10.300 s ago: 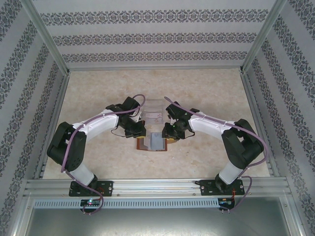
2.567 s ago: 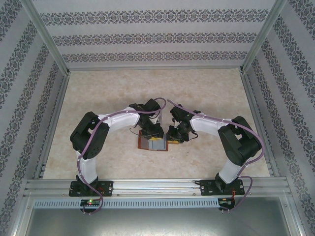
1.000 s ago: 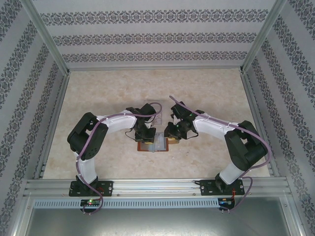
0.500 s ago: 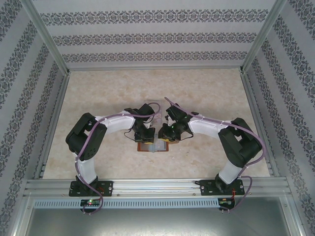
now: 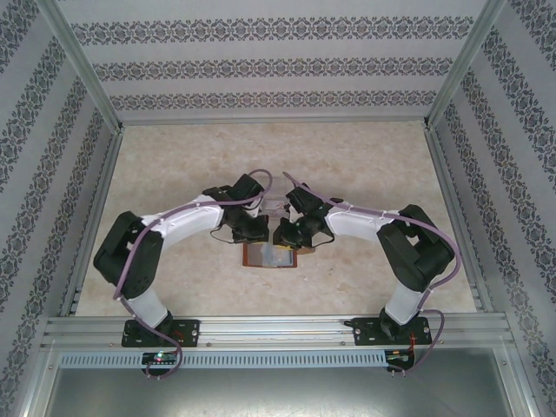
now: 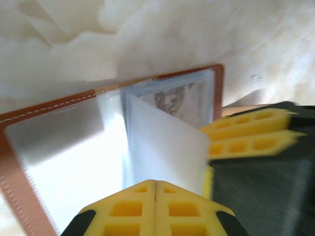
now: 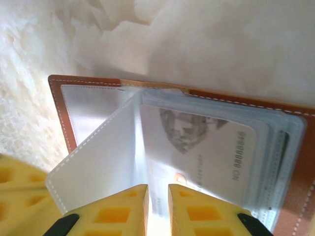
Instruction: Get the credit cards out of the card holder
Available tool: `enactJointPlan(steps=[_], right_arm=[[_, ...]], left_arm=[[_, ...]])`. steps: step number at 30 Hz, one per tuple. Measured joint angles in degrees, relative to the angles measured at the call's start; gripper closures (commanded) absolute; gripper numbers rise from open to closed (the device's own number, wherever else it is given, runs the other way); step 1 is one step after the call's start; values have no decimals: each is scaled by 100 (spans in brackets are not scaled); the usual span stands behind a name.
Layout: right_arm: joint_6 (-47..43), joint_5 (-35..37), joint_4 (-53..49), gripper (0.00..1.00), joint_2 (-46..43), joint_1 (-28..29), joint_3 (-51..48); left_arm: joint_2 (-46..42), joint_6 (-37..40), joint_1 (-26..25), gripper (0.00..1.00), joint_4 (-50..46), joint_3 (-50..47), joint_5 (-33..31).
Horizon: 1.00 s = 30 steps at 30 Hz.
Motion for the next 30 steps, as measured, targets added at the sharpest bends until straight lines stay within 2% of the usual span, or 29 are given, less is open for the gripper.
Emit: enactJointPlan(steps=[5, 11, 30], right_arm=[[7, -61, -7, 80, 146, 116, 203], [7, -85, -9, 80, 409, 225, 501], [-15, -278, -9, 79, 1325, 422, 1202]], left_arm=[[-586, -61, 275, 93, 116, -210, -101], [-787, -79, 516, 91, 164, -459, -98], [-1062, -103, 629, 87, 214, -741, -33]])
